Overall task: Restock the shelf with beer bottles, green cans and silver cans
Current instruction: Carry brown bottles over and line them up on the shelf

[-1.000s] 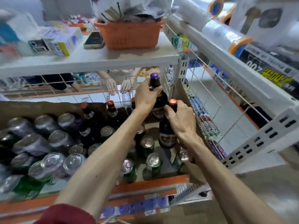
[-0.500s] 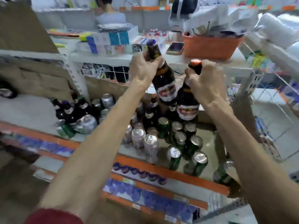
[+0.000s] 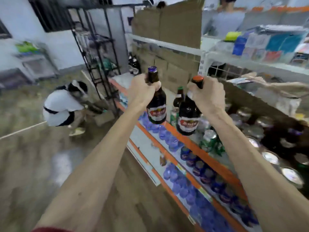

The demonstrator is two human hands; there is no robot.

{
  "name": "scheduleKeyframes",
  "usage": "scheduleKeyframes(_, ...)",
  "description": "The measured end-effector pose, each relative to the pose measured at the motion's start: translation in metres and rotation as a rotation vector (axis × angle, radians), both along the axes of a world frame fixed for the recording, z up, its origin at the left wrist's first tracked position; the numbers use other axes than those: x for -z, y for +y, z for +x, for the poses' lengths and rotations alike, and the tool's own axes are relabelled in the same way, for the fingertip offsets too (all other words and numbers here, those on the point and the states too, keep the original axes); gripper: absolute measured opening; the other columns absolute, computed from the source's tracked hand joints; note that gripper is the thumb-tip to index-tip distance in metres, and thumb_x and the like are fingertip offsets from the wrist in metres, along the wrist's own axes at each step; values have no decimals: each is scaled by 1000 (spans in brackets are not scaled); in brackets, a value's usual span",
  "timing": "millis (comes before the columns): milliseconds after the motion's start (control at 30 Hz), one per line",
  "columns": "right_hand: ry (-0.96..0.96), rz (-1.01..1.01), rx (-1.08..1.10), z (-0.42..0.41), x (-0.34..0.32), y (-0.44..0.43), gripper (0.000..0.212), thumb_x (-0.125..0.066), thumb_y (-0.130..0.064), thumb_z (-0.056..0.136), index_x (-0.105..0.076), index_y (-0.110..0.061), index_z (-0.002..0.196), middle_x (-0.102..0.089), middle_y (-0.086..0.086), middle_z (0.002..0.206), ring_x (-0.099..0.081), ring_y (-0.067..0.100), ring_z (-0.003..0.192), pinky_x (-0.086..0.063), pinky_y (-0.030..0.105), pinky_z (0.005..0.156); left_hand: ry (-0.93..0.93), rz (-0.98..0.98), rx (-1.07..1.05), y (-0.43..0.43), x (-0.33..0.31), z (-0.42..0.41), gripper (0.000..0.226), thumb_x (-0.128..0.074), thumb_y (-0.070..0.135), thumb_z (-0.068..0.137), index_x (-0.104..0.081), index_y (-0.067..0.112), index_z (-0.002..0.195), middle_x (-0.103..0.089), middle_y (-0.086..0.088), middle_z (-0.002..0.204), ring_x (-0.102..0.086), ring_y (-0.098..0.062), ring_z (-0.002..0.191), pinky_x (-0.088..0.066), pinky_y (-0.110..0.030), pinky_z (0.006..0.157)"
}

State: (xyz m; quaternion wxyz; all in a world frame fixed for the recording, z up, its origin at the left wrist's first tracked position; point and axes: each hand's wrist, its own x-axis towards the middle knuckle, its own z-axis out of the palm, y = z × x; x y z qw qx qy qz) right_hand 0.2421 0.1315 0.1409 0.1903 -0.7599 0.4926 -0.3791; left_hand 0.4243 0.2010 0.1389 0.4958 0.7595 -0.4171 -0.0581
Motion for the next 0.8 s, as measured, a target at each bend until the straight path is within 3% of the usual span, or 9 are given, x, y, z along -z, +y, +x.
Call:
scheduleKeyframes(67,-2,3,-59,53,13,14,33,-57,-37,91,-65,-5,95,-66,20,98,-61,38,96,-38,35,69,-30,37,-61,20,17,48,26,-69,36,67,-71,21,88,-72,1,83,-68,-20,86,-53,-33,77)
scheduleKeyframes(167,-7,34,-150,117,34,34,26,-55,-32,88,-54,-11,75,-56,12,74,-56,37,77,-34,33,62,-44,112,-108,45,43,104,22,-74,36,73,-69,20,88,-67,2,82,-66,-22,85,-47,-30,70)
scheduleKeyframes(267,-3,117,-181,169,47,44,28,-55,-27,89,-48,-11,66,-44,1,58,-44,30,65,-29,31,58,-32,113,-110,62,65,149,28,-71,37,70,-73,18,90,-72,-1,82,-69,-23,86,-53,-36,73)
scheduleKeyframes(400,36,130,-224,227,65,42,26,-56,-33,91,-51,-13,75,-51,5,68,-50,30,68,-33,32,56,35,122,-172,73,86,203,26,-72,42,71,-72,20,86,-73,2,83,-69,-21,85,-55,-36,77)
scheduleKeyframes(567,32,170,-276,303,82,25,26,-59,-36,91,-63,-10,88,-66,10,81,-60,33,76,-50,37,67,55,147,-225,72,98,267,20,-77,34,79,-67,17,84,-69,-3,83,-63,-21,80,-39,-28,61)
scheduleKeyframes(700,22,178,-310,374,92,-3,27,-58,-34,91,-65,-8,91,-67,14,83,-63,38,83,-50,37,67,53,173,-250,53,104,328,18,-76,36,75,-66,24,82,-72,-4,87,-68,-24,84,-51,-34,68)
scheduleKeyframes(800,-9,186,-346,420,96,-23,23,-57,-33,91,-60,-12,81,-62,9,75,-64,38,80,-46,38,64,23,175,-249,35,104,366,15,-76,31,75,-65,22,79,-72,-5,86,-68,-25,84,-54,-39,74)
